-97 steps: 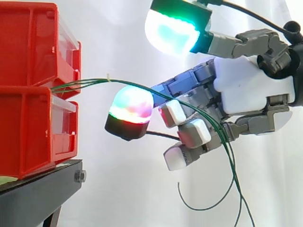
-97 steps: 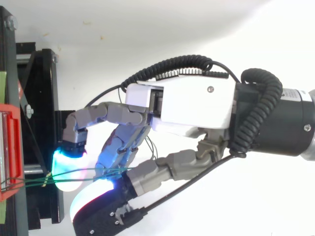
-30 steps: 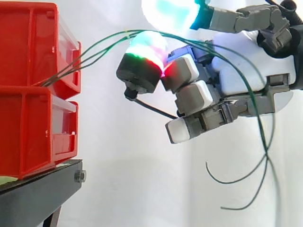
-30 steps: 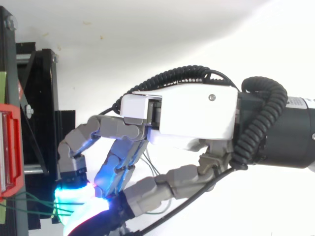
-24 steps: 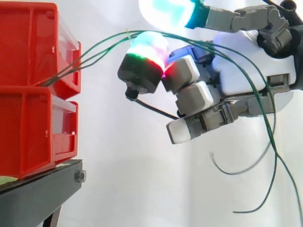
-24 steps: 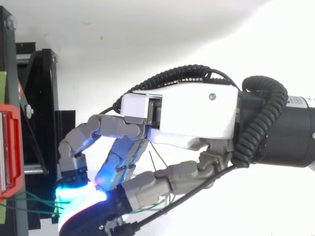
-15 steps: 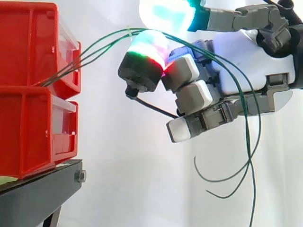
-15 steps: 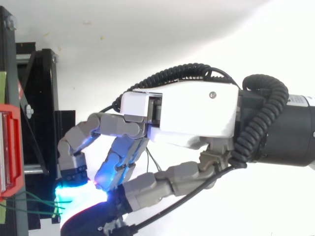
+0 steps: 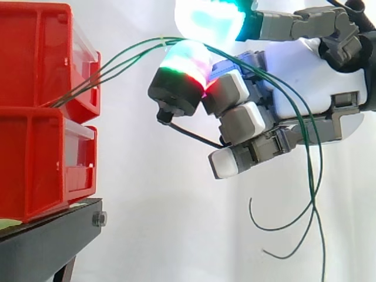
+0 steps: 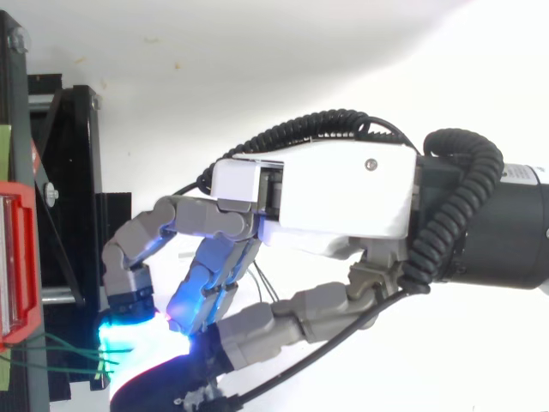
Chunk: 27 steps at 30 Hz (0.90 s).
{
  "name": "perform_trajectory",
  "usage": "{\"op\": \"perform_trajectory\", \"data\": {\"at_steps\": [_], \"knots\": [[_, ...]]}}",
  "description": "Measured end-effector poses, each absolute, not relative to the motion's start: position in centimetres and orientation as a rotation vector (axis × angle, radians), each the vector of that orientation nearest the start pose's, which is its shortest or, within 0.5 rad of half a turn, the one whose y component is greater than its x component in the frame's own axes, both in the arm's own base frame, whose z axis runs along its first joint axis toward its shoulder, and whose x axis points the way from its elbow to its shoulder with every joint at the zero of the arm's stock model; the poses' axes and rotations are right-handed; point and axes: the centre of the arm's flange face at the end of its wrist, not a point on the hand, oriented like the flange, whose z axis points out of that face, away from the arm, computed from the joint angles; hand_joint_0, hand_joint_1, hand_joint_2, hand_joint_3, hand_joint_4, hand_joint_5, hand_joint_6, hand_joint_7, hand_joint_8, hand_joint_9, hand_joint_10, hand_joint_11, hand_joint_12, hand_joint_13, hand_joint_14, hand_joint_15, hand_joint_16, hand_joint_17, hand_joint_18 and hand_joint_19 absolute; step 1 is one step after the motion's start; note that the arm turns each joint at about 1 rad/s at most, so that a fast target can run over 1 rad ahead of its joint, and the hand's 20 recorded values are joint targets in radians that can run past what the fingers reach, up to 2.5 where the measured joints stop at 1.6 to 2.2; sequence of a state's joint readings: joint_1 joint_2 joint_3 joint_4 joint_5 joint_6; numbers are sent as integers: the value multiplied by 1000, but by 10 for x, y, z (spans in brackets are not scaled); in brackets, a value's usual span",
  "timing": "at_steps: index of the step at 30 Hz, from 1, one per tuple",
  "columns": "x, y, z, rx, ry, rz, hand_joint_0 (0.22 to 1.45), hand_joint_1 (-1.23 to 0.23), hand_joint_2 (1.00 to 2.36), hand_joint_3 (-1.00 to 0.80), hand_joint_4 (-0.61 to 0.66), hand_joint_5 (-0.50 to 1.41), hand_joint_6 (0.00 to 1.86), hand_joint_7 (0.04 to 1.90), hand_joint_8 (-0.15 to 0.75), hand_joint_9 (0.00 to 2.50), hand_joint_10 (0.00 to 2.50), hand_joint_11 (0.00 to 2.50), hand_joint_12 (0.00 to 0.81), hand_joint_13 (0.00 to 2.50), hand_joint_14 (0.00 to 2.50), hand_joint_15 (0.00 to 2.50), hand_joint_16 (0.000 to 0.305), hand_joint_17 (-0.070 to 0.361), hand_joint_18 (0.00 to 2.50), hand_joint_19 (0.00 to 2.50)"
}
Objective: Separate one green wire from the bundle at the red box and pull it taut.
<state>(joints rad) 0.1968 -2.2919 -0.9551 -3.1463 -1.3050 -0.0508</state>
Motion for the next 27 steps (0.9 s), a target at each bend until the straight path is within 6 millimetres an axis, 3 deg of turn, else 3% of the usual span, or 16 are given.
{"op": "perform_trajectory", "data": {"at_steps": [4,8,17,22,27], "knots": [[772,-12,333,1262,1276,1048,685,-831,1000,-492,125,-169,904,1144,285,1057,23,867,334,1132,25,702,47,105,842,478],[771,-15,335,1264,1290,1045,630,-808,1000,-500,170,-168,897,1127,283,1057,22,855,333,1134,25,700,47,105,846,486],[770,-21,337,1268,1305,1037,527,-624,1000,-500,174,-161,879,1093,299,1086,19,847,353,1162,22,699,50,113,872,503],[770,-23,340,1263,1305,1034,539,-511,1000,-500,167,-158,864,1112,300,1100,21,835,350,1160,23,705,51,114,868,517],[770,-24,341,1260,1309,1033,596,-646,1006,-419,169,-160,861,1206,292,1086,22,848,348,1150,25,718,49,110,850,530]]}}
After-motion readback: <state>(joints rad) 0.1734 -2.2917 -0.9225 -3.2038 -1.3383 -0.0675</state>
